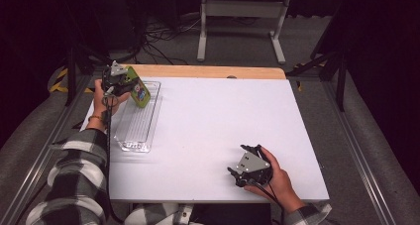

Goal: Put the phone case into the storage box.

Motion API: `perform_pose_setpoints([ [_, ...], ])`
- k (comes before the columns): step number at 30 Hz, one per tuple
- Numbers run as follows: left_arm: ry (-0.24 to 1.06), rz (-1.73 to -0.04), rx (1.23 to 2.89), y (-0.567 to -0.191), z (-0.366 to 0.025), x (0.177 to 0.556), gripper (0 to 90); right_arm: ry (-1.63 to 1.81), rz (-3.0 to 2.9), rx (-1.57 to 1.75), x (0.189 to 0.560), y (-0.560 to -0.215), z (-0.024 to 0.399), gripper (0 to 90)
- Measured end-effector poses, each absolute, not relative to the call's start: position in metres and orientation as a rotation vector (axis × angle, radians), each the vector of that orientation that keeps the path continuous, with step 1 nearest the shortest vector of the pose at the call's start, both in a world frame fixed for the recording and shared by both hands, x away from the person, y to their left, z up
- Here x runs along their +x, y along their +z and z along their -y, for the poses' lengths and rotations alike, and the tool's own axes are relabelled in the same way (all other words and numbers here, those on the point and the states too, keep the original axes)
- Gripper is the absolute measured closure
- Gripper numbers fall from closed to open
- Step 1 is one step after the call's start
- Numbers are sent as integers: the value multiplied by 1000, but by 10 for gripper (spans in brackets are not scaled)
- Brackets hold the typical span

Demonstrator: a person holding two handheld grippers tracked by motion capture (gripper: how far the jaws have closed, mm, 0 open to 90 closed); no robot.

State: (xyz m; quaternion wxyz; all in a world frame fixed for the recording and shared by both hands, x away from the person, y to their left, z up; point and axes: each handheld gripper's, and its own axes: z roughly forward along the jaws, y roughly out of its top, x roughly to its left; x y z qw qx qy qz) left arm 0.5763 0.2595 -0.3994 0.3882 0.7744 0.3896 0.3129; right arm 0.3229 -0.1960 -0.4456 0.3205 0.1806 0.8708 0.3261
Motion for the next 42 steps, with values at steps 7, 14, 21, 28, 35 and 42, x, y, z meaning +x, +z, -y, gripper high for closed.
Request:
perform_pose_setpoints([
  [7,757,-946,1950,-396,-260,573,679,857,-2311,461,323,-447,193,176],
  [14,715,-953,1919,-388,-268,566,455,852,-2314,462,323,-448,193,173],
  [21,682,-949,1961,-388,-277,547,269,851,-2294,472,322,-446,195,173],
  [28,596,-977,1937,-399,-290,521,477,844,-2307,465,322,-446,193,173],
  [35,557,-1025,1810,-404,-295,515,718,845,-2308,460,323,-445,191,175],
  [42,545,-1037,1798,-407,-288,518,653,838,-2322,451,322,-447,191,176],
])
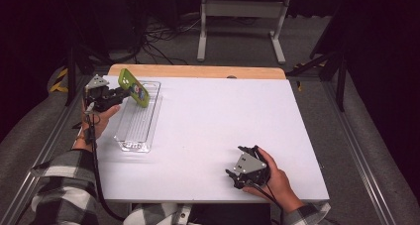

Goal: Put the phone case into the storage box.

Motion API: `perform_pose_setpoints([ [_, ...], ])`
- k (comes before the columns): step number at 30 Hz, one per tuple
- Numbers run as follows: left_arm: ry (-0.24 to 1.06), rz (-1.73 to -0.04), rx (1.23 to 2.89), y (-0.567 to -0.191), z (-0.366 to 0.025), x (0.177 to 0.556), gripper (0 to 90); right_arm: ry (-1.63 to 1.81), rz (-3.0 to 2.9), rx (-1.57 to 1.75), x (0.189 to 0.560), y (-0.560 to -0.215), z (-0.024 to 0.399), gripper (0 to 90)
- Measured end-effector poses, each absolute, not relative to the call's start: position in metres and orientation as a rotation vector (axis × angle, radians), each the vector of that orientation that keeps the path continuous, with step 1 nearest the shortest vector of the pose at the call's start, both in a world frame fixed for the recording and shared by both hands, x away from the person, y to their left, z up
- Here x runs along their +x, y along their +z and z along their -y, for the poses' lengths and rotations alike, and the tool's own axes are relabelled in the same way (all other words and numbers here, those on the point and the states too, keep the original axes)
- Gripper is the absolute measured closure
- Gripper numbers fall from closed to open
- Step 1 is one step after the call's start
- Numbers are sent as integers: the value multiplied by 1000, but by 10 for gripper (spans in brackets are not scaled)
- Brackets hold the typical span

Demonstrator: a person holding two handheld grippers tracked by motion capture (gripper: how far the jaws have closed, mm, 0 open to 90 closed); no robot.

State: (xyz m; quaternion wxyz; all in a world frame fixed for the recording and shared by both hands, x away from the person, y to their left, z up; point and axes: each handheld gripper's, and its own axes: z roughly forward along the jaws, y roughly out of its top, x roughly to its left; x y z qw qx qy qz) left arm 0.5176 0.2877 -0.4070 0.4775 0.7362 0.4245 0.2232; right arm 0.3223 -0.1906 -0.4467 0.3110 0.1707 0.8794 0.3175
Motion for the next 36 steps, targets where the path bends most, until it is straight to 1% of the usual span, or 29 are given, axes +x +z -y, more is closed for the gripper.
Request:
perform_pose_setpoints([
  [1,545,-1037,1798,-407,-288,518,669,838,-2322,451,322,-447,191,176],
  [4,551,-1032,1797,-407,-286,518,658,837,-2324,453,322,-447,191,176],
  [11,592,-1045,1788,-402,-276,527,682,829,-2329,461,323,-448,190,177],
  [14,580,-1047,1779,-400,-275,531,702,828,-2338,462,323,-449,189,178],
  [17,559,-1021,1787,-399,-272,533,752,828,-2346,459,323,-449,190,179],
  [19,551,-993,1812,-397,-268,533,772,832,-2346,461,323,-450,190,179],
  [22,558,-927,1867,-395,-260,534,779,831,-2347,462,323,-449,191,179],
  [25,514,-832,1893,-393,-255,535,780,833,-2347,459,322,-449,191,179],
  [26,488,-776,1922,-391,-251,535,780,833,-2346,458,322,-450,190,179],
  [27,488,-776,1922,-391,-251,535,780,832,-2348,458,323,-450,190,179],
  [28,472,-735,1937,-391,-250,536,780,831,-2355,459,323,-450,190,179],
  [31,468,-693,1969,-391,-246,540,780,823,-2362,457,323,-451,190,179],
  [36,472,-694,1994,-389,-245,552,779,817,-2375,448,323,-452,189,178],
])
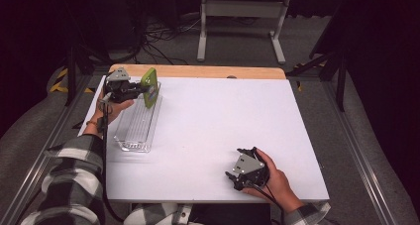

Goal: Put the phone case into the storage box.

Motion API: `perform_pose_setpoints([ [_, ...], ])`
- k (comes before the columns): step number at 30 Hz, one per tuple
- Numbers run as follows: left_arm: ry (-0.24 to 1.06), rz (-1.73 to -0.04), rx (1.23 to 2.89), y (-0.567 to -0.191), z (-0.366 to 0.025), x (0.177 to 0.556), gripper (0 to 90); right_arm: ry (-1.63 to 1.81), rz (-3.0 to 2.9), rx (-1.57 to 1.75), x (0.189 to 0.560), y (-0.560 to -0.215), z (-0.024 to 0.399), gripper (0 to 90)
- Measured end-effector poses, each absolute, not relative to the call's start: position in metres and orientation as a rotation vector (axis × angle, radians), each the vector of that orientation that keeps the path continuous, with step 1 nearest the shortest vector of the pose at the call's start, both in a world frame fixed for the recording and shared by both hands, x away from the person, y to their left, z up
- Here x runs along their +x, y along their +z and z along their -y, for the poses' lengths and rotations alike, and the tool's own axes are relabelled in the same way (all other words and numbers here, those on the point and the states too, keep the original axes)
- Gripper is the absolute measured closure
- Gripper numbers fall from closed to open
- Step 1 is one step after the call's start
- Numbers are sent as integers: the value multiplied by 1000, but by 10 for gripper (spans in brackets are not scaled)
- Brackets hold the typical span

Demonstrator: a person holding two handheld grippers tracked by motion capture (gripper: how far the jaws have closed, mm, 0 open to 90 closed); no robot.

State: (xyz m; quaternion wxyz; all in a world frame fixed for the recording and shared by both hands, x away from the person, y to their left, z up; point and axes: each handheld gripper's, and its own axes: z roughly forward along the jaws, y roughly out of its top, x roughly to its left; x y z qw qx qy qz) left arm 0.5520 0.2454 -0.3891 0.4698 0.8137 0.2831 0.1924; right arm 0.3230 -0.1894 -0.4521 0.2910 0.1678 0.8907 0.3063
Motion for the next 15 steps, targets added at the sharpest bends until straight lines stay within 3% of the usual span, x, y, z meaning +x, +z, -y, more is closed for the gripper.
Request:
perform_pose_setpoints([
  [6,589,-758,2033,-383,-252,561,757,811,-2391,441,323,-453,189,180],
  [11,660,-850,2016,-387,-255,564,667,806,-2391,440,323,-453,189,178],
  [15,712,-919,2004,-392,-255,568,655,803,-2385,430,322,-452,189,178],
])
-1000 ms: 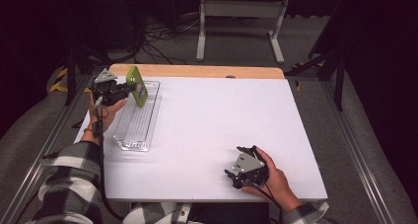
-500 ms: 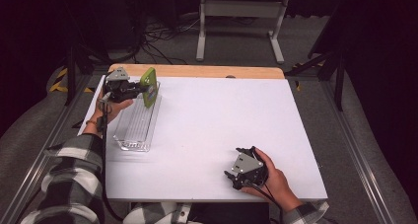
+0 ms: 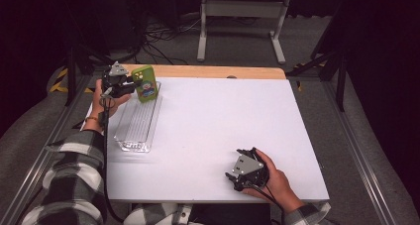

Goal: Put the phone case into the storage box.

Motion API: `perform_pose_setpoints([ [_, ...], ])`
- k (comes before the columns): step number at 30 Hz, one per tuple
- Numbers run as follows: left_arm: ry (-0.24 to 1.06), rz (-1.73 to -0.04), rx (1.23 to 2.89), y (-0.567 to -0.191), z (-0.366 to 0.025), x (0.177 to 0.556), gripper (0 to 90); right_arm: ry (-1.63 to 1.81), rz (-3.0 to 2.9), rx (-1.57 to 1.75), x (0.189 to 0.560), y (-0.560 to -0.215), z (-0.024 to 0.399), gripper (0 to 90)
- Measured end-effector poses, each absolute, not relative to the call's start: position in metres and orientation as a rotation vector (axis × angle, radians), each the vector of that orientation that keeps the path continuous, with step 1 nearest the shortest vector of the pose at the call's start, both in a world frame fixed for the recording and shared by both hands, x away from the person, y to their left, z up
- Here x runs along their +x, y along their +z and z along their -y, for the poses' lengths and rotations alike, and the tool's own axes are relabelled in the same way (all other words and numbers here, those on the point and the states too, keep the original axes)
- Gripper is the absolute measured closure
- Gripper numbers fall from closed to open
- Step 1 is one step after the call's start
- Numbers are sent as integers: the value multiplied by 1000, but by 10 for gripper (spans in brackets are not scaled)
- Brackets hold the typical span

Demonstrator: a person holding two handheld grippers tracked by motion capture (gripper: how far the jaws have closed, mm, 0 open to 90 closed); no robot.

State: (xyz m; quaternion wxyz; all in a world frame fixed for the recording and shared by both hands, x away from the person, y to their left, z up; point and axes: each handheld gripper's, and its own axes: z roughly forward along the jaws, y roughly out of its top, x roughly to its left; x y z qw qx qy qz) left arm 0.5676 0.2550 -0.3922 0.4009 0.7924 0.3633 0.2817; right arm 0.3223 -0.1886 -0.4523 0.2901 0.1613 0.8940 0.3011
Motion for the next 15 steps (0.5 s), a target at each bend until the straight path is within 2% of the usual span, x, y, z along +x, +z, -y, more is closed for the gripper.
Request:
perform_pose_setpoints([
  [5,769,-967,1966,-396,-255,570,614,807,-2383,434,322,-452,189,178],
  [15,821,-988,1942,-399,-245,575,614,807,-2382,438,322,-452,189,179],
])
